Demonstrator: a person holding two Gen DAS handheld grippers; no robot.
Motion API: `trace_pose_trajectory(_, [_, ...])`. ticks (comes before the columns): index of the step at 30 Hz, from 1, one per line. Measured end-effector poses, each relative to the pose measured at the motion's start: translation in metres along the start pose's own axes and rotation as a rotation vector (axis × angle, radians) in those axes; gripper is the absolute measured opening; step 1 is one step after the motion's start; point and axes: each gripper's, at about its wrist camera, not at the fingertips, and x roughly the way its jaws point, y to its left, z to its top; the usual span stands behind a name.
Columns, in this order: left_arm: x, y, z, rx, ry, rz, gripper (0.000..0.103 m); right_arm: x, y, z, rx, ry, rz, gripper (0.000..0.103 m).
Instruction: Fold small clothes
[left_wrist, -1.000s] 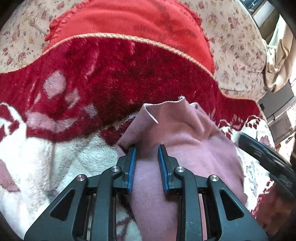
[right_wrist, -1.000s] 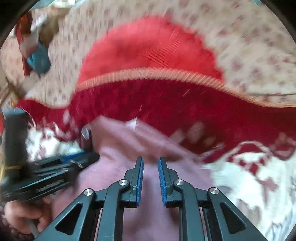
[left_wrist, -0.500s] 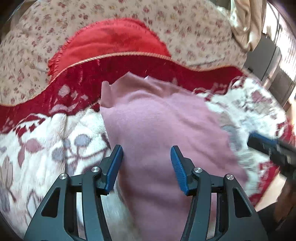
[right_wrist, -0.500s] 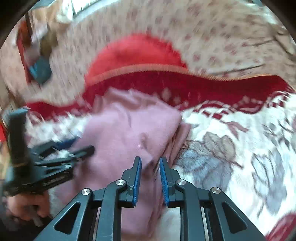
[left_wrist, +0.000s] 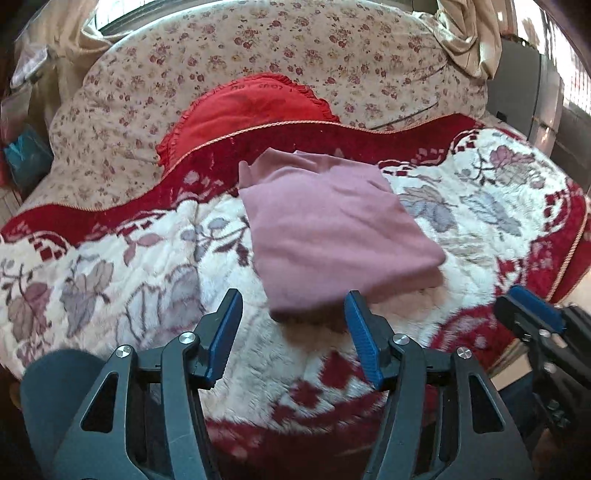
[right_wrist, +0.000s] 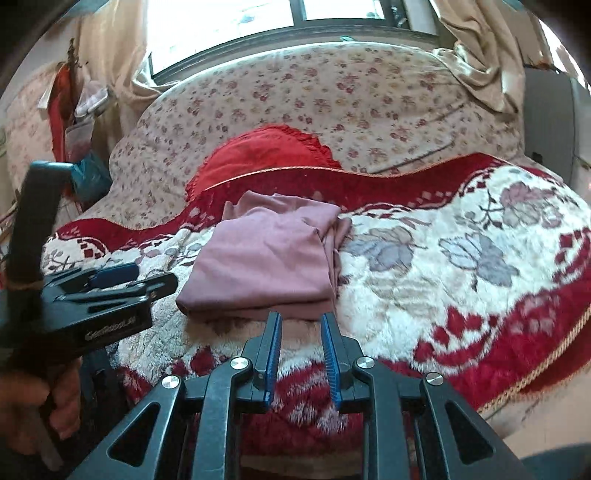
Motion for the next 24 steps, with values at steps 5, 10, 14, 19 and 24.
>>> trace_pose_trajectory(5, [-0.011,0.01,-0.006,-0.064,0.009,-0.029,0.057,-0.003,0.002,0.0,-0.003,-0.012,-0.025,0.021])
trace_pose_trajectory(10, [-0.018,0.017,-0.011,-0.081,0.01,-0.036,0.059,-0.007,0.009,0.0,-0.021,-0.032,-0.031,0.021])
trace_pose_trajectory(14, [-0.027,0.017,-0.012,-0.066,-0.029,-0.036,0.059,-0.009,0.015,0.0,-0.04,-0.041,-0.027,0.021])
trace_pose_trajectory(19, [-0.031,0.014,-0.01,-0.042,-0.074,-0.034,0.06,-0.008,0.015,0.0,-0.043,-0.046,-0.025,0.021])
trace_pose_trajectory(24, [-0.035,0.004,-0.01,0.027,-0.101,0.025,0.068,-0.007,0.013,-0.001,-0.035,-0.042,-0.026,0.021])
